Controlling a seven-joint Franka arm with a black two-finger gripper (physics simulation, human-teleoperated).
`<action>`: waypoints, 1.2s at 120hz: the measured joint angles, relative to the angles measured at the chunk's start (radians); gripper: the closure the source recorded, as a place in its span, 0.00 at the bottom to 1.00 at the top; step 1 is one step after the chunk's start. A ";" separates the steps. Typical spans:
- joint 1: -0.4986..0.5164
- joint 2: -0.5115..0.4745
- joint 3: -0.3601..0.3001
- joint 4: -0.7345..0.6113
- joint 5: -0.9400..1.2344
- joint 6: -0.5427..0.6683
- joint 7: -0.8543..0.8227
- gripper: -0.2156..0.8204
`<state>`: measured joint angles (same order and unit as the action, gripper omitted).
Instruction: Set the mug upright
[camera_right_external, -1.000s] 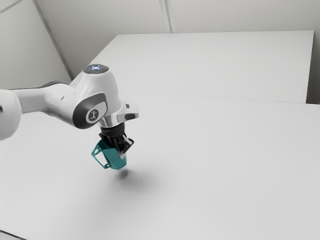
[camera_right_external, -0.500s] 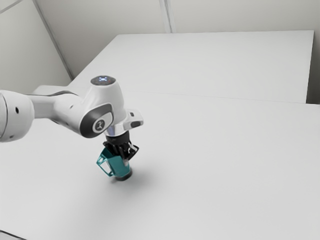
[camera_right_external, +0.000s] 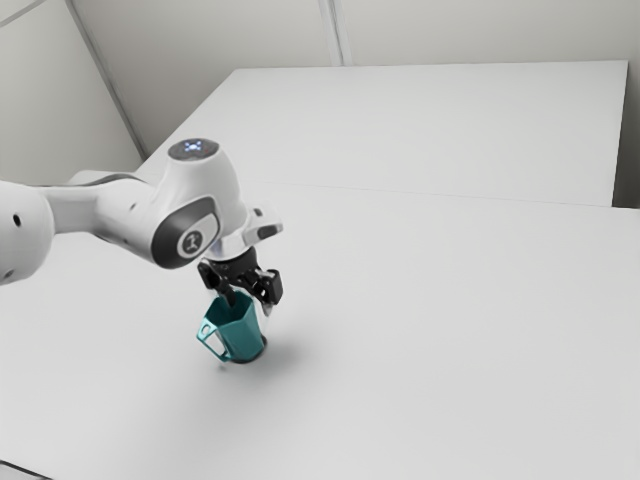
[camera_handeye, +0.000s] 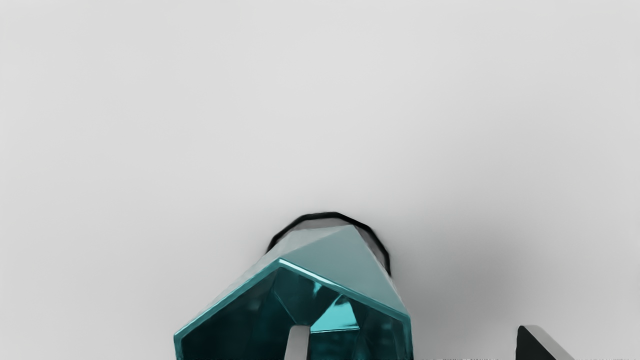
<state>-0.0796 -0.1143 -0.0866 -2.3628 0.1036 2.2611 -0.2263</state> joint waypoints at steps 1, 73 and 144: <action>0.000 -0.004 0.000 0.000 0.000 0.000 0.000 0.38; 0.002 0.011 -0.014 0.350 -0.016 -0.309 -0.012 0.24; 0.035 0.094 -0.004 0.723 -0.041 -0.624 -0.016 0.23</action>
<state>-0.0442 -0.0201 -0.0908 -1.6394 0.0627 1.6366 -0.2423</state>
